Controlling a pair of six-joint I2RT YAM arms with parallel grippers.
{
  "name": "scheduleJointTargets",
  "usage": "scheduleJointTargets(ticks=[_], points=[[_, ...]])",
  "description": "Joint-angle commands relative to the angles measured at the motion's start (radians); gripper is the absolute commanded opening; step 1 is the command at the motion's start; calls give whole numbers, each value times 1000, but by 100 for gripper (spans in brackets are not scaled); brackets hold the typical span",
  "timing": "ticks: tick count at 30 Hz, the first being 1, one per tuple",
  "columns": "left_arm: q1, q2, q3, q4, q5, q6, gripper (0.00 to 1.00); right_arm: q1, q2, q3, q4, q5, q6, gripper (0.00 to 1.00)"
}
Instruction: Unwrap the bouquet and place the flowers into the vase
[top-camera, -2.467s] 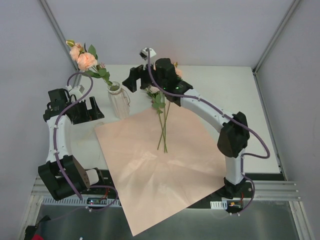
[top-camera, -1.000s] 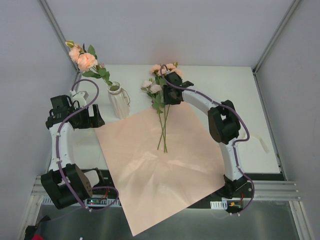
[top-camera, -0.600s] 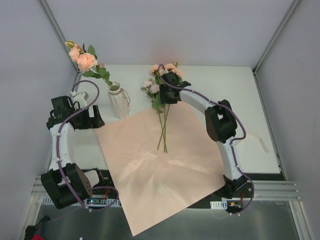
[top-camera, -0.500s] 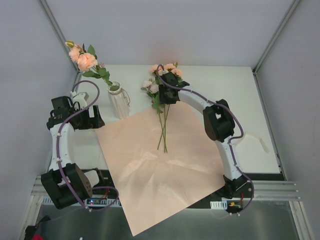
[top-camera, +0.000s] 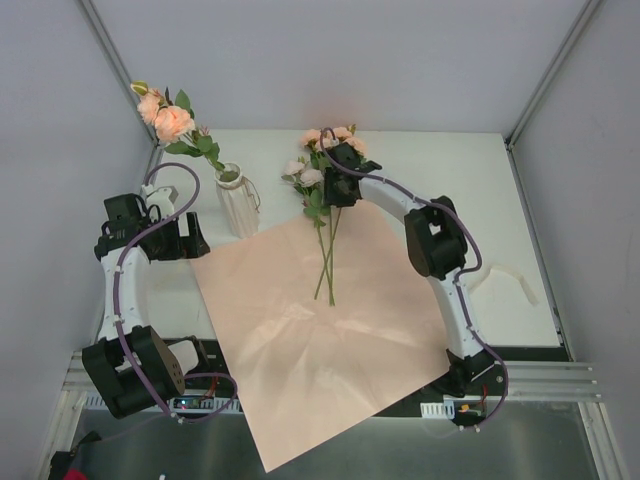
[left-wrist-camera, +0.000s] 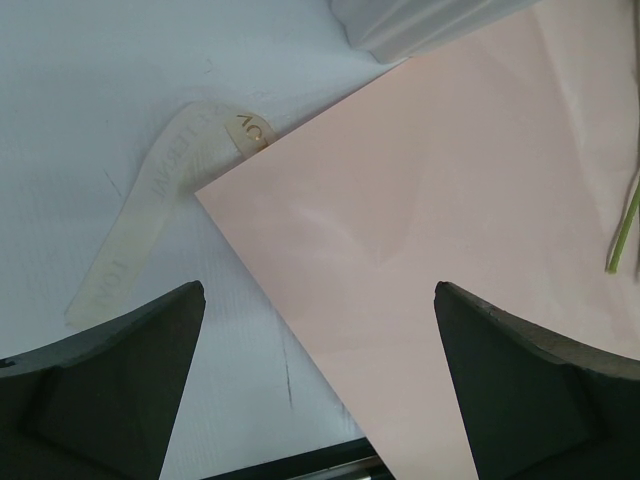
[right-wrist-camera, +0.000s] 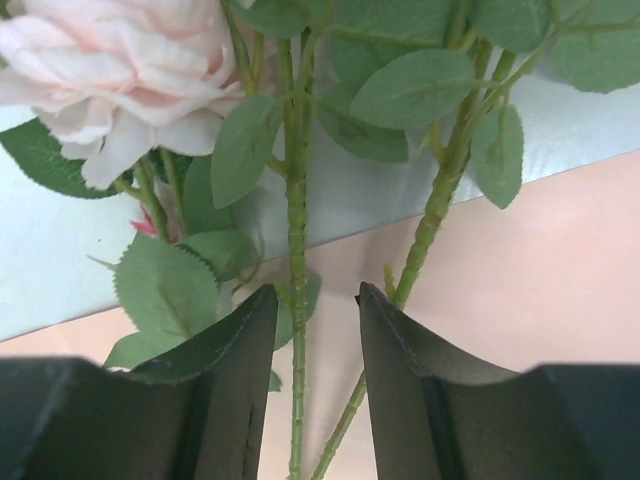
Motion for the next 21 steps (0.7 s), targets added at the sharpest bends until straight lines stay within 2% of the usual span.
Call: scheduleJointTargets(ticks=[1,6,10,15,17,18,19,21], points=[[8,-3,-11,12,-1,18,99,-22,-16,23,9,1,20,41],[8,-11,-6,12,-10,22,99,-23,41,91,-24,-22,17,39],[8,-17,-6,10,-10,22,99,-20,62,120,-33,-34,23,31],[8,-16,-3,10,1,13,99,-9,96,184,-71,-33,25,29],[8,-19,0,10,1,15,99,-11,105,199,-85,-31,25,20],[8,-25,0,10,1,13,99,-9,105,195,-85,-28,23,6],[8,-29,1,9,1,16,99,-9,96,193,-82,-27,28,1],[8,-33,1,7,1,18,99,-11,76,171,-67,-28,31,1]])
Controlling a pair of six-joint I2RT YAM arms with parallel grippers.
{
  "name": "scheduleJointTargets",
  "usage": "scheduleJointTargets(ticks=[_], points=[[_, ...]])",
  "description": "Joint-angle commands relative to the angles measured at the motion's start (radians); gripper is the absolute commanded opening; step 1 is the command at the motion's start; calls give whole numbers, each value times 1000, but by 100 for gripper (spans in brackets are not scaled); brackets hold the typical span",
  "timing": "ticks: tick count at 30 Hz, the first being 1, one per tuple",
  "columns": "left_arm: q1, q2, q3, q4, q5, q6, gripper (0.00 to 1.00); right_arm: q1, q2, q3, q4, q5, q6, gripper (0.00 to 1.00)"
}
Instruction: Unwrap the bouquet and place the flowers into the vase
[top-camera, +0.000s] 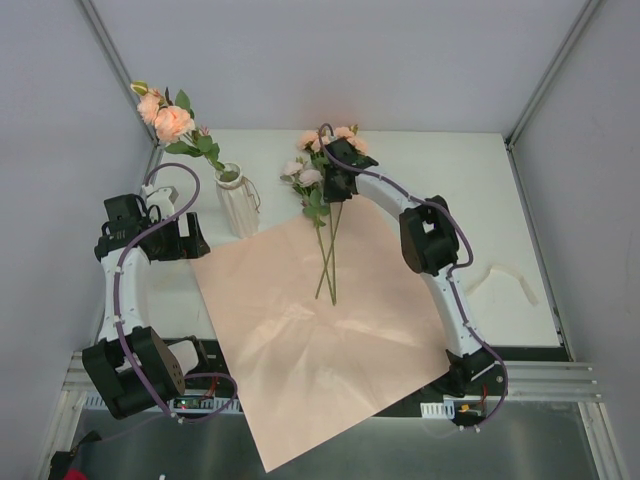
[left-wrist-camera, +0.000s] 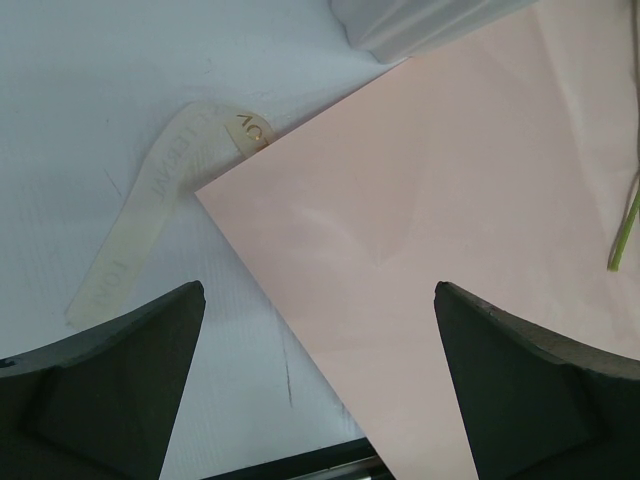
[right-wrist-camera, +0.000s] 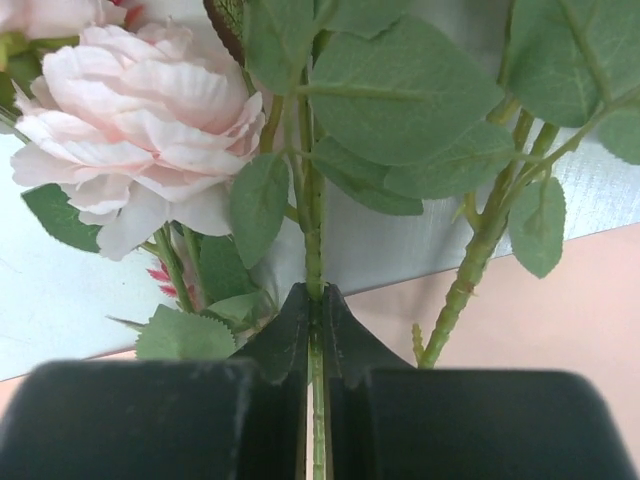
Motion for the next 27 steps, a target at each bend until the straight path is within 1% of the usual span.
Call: scheduleJointTargets(ticks=[1,3,6,10,13,16,19,20,22,23,24,25,27], points=[[8,-31,11,4,3,17,99,5,-55,7,-12,0,17,1],[8,-33,13,1,6,15,99,7,-98,-30,25,12,16,1],[8,-40,16,-3,12,9,99,5,-207,-90,88,29,5,1],[8,-45,22,-11,14,4,99,1,-394,-168,191,46,-26,1],[8,-51,25,-16,14,1,99,-1,-515,-238,296,43,-41,1],[8,-54,25,-20,14,-8,99,8,-610,-269,410,6,-52,1],[8,-59,24,-20,20,-17,99,42,-699,-335,577,-9,-89,1],[8,-60,22,-20,22,-20,99,65,-718,-372,696,-12,-98,1],[8,-65,24,-22,23,-22,99,89,-741,-381,812,-24,-130,1],[8,-65,25,-22,23,-25,99,108,-738,-371,894,-35,-132,1],[8,-68,27,-22,23,-26,99,117,-732,-339,928,-37,-132,1],[8,-68,27,-25,28,-26,99,126,-712,-319,1003,-87,-130,1],[8,-72,25,-23,28,-28,99,149,-689,-264,1080,-107,-116,1]])
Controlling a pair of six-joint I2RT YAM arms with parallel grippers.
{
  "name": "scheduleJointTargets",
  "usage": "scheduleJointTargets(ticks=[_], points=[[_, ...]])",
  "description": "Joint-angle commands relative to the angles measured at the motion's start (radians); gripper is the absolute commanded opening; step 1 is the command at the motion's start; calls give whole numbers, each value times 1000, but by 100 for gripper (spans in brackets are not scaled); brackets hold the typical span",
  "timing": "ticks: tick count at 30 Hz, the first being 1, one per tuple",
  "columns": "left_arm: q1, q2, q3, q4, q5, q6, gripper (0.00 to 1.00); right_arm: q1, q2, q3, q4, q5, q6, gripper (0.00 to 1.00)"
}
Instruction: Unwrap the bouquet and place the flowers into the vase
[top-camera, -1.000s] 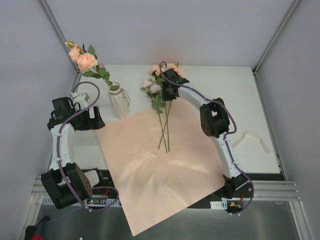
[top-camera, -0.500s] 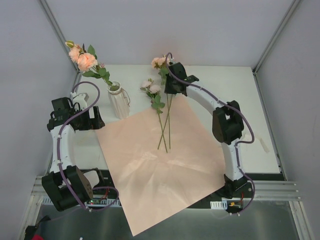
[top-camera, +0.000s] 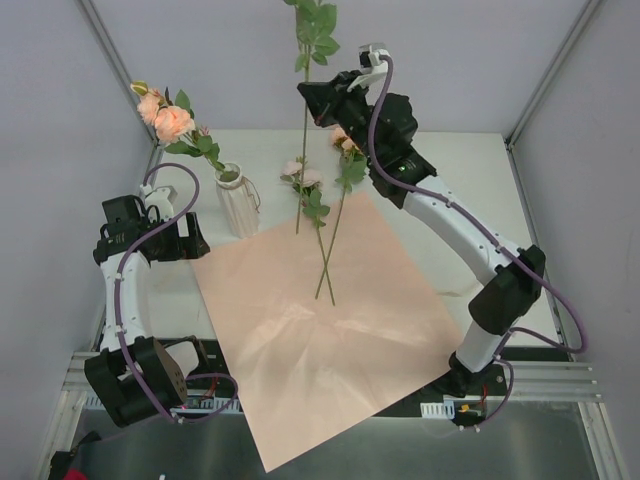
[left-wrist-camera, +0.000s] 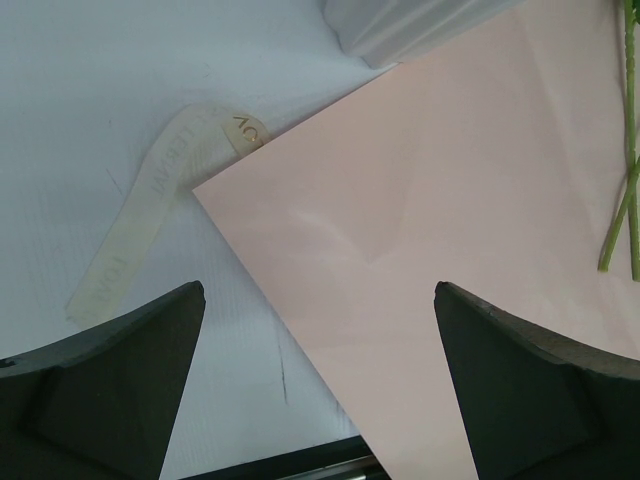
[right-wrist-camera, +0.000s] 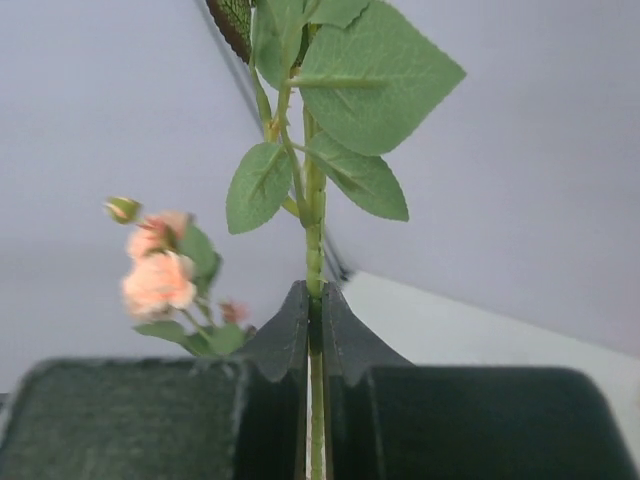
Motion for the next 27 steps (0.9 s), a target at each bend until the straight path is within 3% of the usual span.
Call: scheduleJointTargets(ticks=[1,4,11,27], points=[[8,-30,24,-12,28,-16,99,49,72,100,387,-97,-20,1],[8,-37,16,-10,25,-12,99,84,144,190,507,-112,-29,1],[8,-41,1,-10,31,-3,99,131,276,405,523,-142,-52,1],[8,-32,-33,-10,76,4,99,145,396,534,572,-128,-83,1]])
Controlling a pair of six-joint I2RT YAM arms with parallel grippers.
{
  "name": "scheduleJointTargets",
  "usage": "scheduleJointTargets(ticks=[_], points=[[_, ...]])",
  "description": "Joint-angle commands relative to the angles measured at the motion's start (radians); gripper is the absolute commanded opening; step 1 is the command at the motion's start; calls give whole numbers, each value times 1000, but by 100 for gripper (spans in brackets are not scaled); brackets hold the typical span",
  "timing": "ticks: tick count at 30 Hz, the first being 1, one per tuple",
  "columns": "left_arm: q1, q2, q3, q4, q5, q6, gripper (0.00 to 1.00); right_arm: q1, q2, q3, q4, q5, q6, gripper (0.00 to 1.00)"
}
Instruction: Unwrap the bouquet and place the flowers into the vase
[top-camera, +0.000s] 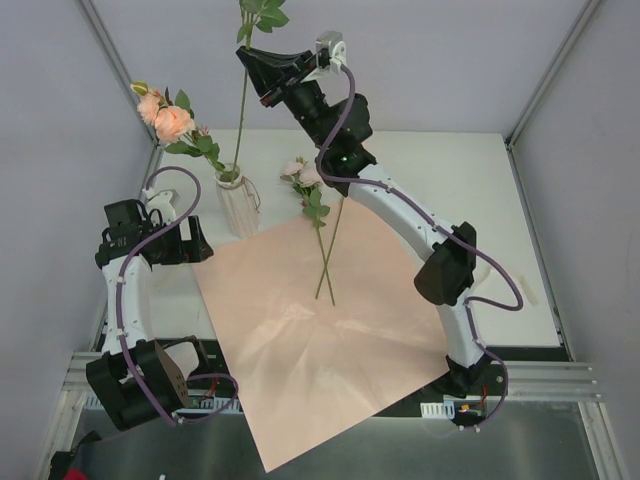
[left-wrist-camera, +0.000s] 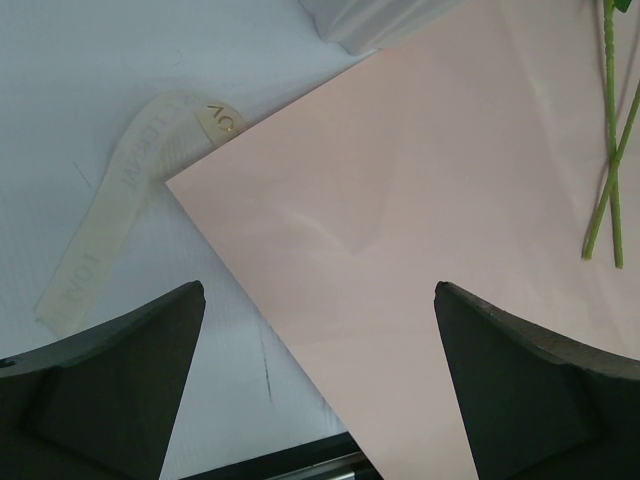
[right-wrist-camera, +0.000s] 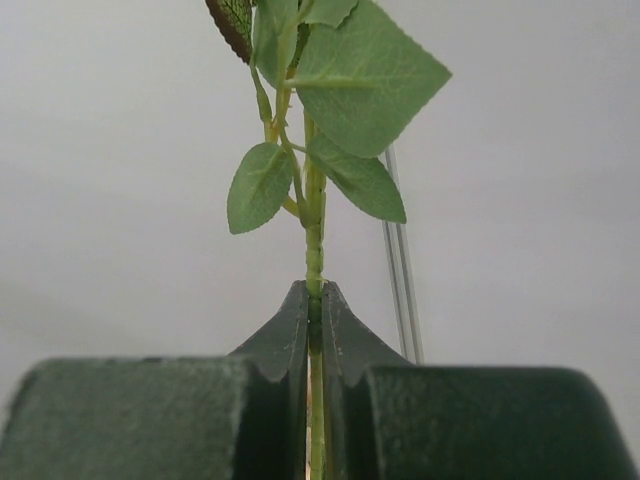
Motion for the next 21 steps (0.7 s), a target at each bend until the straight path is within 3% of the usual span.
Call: scheduleJointTargets(ticks=[1,14,21], points=[[8,-8,-4,-6,48,7,99,1,5,91,86,8,-18,1],[8,3,0,-2,57,11,99,0,63,107,62,7,-44,1],[8,-5,-3,-2,53,14,99,1,68,15,25,-36,-84,1]])
